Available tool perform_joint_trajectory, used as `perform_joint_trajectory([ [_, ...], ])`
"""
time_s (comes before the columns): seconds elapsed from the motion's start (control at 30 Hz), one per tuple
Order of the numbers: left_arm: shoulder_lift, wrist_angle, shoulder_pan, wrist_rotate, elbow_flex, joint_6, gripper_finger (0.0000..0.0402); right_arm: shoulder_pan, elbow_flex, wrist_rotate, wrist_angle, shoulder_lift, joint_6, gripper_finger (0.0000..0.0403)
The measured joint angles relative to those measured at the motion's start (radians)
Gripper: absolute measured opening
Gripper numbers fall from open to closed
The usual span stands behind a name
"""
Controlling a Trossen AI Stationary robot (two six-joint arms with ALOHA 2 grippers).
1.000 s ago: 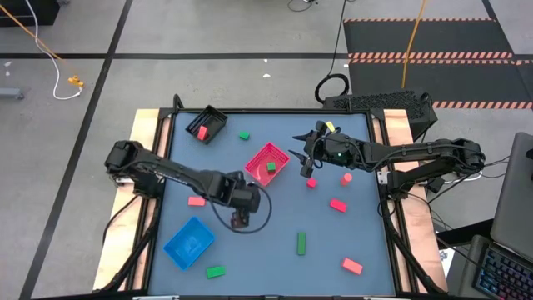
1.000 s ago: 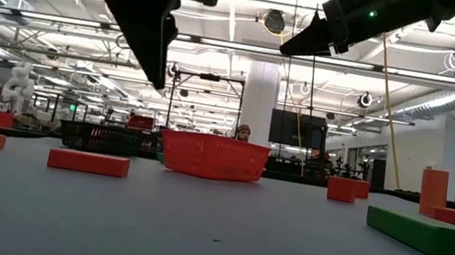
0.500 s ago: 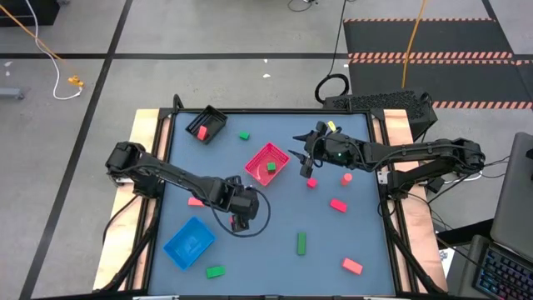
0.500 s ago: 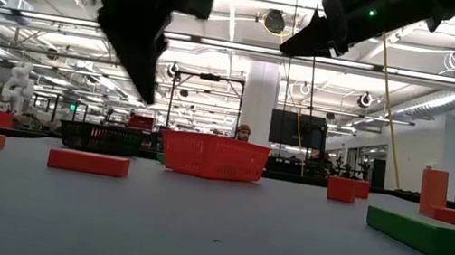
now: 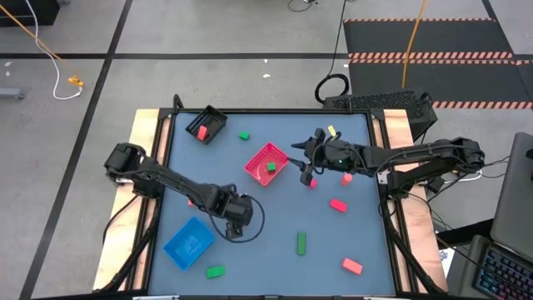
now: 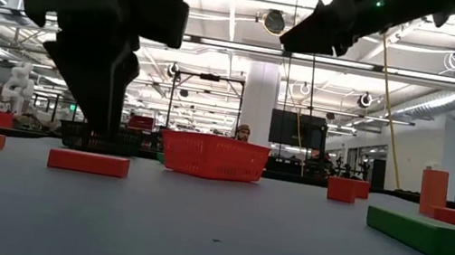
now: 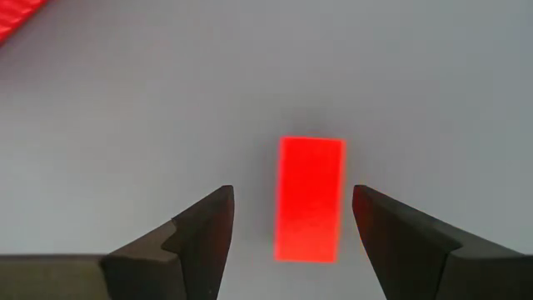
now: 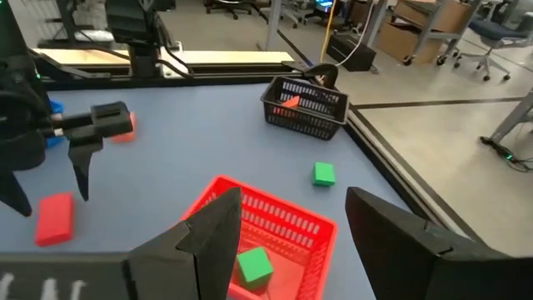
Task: Sort & place blocks by color
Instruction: Put the red block into the blue bin
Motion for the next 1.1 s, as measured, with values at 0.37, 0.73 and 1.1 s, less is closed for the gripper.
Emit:
perform_joint_trajectory([
  [0.37,0.000,0.062,-0.047,-0.003,0.000,0.023,0.0246,0.047,0.000,0.001,-0.008,0.000,0.040,0.0210],
  [0.73,0.000,0.087,-0.018,-0.024,-0.068,0.029,0.0246,0.059,0.000,0.002,-0.008,0.000,0.061,0.0210],
  [1.1,-0.007,0.279,-0.011,-0.024,-0.207,-0.005,0.0234,0.059,0.000,0.002,-0.008,0.000,0.061,0.0210],
])
